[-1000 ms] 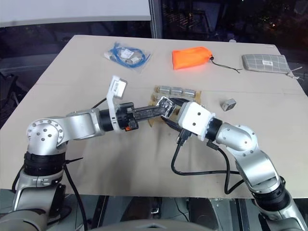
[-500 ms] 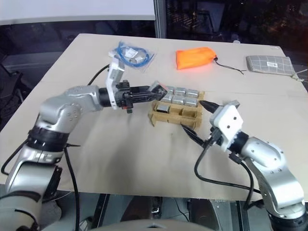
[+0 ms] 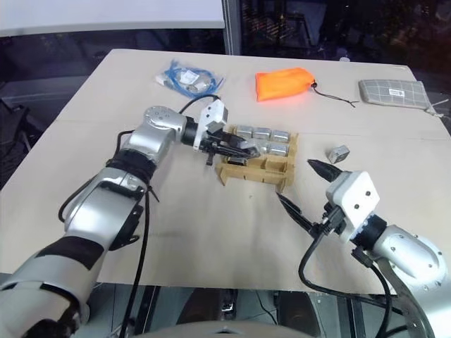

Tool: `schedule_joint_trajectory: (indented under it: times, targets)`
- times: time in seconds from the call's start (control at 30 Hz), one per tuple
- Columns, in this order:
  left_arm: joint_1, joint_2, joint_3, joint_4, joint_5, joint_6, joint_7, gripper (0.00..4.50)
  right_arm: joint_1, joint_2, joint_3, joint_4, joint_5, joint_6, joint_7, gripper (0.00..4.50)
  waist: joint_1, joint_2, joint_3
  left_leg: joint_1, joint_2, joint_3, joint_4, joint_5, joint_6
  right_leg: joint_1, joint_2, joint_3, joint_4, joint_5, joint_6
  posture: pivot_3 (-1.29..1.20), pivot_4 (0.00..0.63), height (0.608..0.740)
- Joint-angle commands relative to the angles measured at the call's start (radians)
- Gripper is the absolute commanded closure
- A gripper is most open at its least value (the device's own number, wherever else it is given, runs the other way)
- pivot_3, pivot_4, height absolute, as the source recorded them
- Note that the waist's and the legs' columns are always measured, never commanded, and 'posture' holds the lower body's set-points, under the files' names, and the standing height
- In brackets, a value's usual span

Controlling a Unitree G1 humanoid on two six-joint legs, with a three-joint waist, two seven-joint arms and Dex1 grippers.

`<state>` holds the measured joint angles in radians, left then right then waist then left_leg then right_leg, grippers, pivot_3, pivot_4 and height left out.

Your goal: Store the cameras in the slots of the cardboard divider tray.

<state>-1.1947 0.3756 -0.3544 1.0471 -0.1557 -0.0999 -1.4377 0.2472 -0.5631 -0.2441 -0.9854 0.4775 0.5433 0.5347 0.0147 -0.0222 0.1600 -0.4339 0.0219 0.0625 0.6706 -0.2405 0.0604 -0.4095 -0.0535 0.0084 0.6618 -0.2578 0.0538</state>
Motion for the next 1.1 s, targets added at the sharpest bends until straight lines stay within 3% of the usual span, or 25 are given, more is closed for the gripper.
schedule_joint_trajectory:
  times: [0.03, 0.4, 0.63, 0.9, 1.1]
  targets:
    - [-0.040, -0.014, 0.024, 0.046, 0.049, -0.051, -0.018, 3.74, 0.043, -0.008, -0.054, -0.059, 0.017, -0.013, -0.009, 0.02, -0.001, 0.000, 0.000, 0.000, 0.000, 0.000, 0.000, 0.000, 0.000, 0.000, 0.000, 0.000, 0.000, 0.000, 0.000, 0.00, 0.150, 0.740]
    - [-0.091, -0.088, 0.112, 0.105, 0.098, -0.059, 0.011, 3.74, 0.050, -0.007, -0.039, -0.049, -0.015, -0.045, -0.042, 0.02, -0.001, -0.001, 0.000, 0.000, 0.001, -0.002, 0.003, -0.001, 0.001, 0.002, -0.001, -0.001, 0.001, 0.000, 0.001, 0.00, 0.150, 0.740]
    - [-0.073, -0.085, 0.115, 0.109, 0.142, -0.055, 0.000, 3.74, -0.122, -0.019, 0.072, 0.063, 0.032, -0.043, 0.009, 0.02, -0.012, -0.001, 0.000, 0.001, 0.001, -0.001, 0.003, -0.001, 0.001, 0.001, 0.001, -0.001, 0.001, 0.000, 0.001, 0.00, 0.150, 0.740]
    - [-0.065, -0.075, 0.123, 0.101, 0.183, -0.045, -0.013, 3.74, -0.210, -0.164, -0.068, 0.305, 0.120, -0.079, 0.226, 0.02, 0.001, -0.001, 0.000, 0.000, 0.001, -0.001, 0.003, -0.001, 0.002, 0.001, 0.000, -0.001, 0.001, 0.001, 0.001, 0.00, 0.150, 0.740]
    - [-0.065, -0.072, 0.118, 0.105, 0.213, -0.043, -0.010, 3.74, -0.228, -0.227, -0.118, 0.378, 0.160, -0.088, 0.314, 0.02, -0.002, -0.001, 0.000, 0.000, 0.001, -0.001, 0.003, -0.001, 0.002, 0.001, 0.000, -0.001, 0.001, 0.001, 0.001, 0.00, 0.150, 0.740]
